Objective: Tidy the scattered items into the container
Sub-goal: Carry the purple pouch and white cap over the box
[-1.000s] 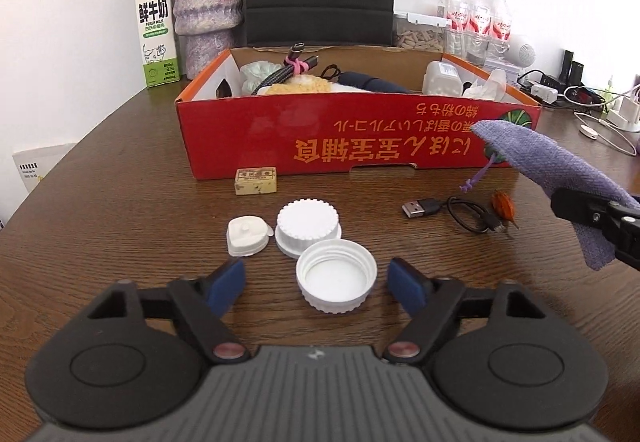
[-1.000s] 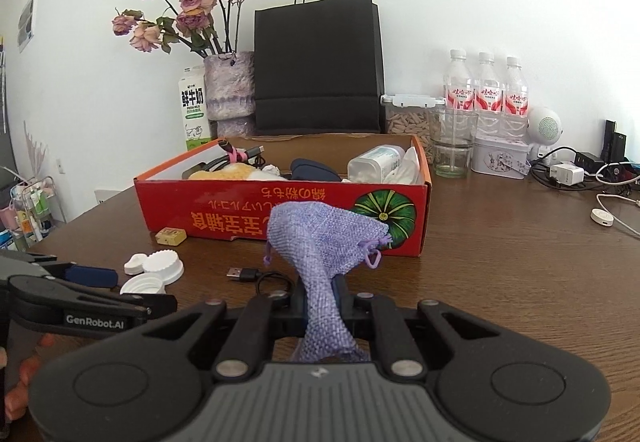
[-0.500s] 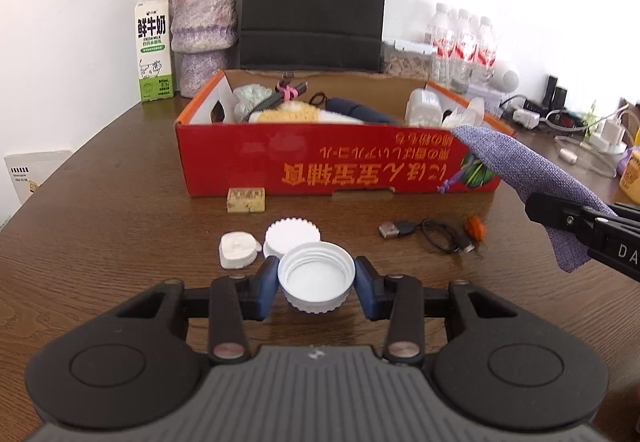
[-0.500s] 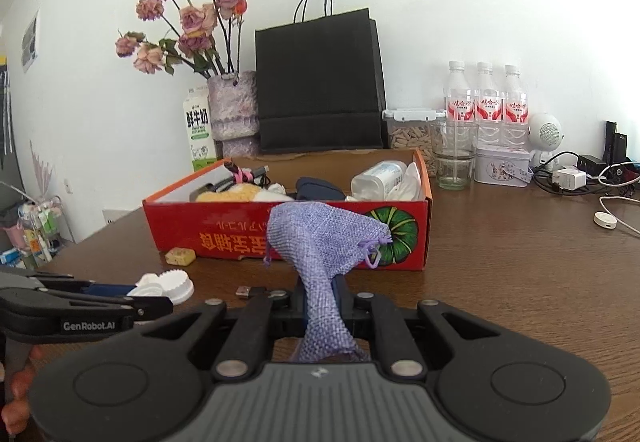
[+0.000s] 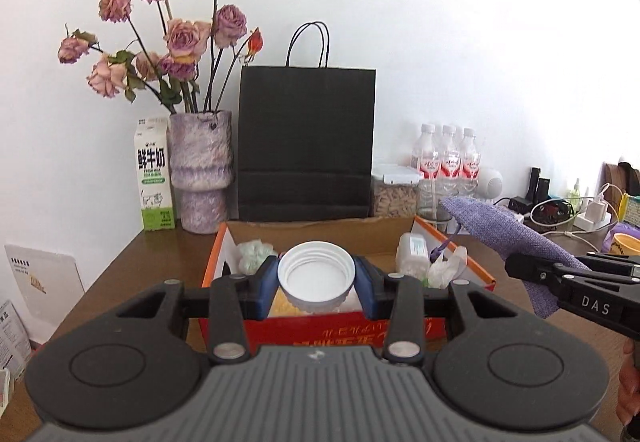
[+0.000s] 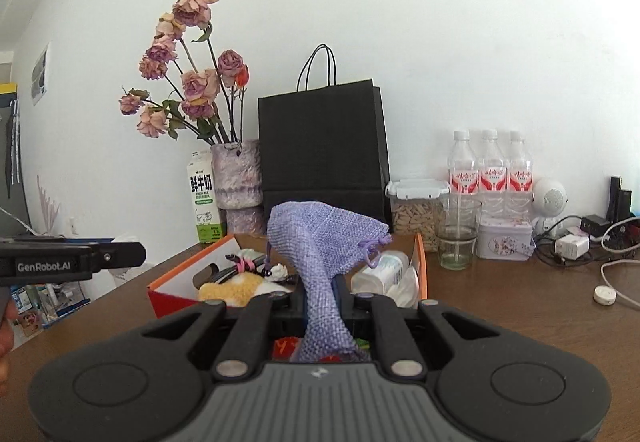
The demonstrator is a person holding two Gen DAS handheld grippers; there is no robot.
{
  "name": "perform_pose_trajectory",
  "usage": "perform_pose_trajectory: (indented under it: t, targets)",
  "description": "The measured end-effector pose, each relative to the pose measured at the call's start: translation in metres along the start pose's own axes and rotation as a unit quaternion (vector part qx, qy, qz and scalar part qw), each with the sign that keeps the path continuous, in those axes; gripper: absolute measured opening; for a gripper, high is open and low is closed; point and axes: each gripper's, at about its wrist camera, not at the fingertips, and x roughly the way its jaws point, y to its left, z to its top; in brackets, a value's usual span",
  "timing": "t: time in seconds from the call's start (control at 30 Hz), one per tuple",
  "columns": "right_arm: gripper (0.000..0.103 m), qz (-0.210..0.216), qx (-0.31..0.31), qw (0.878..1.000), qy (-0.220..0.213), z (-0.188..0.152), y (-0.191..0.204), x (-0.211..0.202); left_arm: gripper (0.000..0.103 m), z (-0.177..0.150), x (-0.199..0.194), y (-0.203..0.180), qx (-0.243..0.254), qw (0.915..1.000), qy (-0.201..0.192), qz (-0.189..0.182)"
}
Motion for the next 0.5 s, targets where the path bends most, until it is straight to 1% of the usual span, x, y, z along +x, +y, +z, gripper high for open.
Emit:
perform_pose_trajectory:
  t: [0.13, 0.3, 0.5]
  targets:
    - [0.010, -0.004, -0.004, 1.000, -0.020, 0.021, 0.005, 0.014, 0.041, 0.016, 0.014, -0.006, 0.001, 0.9998, -0.017, -0.010]
    - [0.010, 0.002, 0.007, 0.999, -0.038, 0.041, 0.011, 0.040, 0.041, 0.030, 0.040, -0.008, -0.010, 0.9995, -0.024, -0.018]
    - [0.010, 0.004, 0.021, 0.999, -0.032, 0.051, 0.012, 0.085, 0.041, 0.036, 0.078, -0.006, -0.026, 0.9991, -0.028, -0.016]
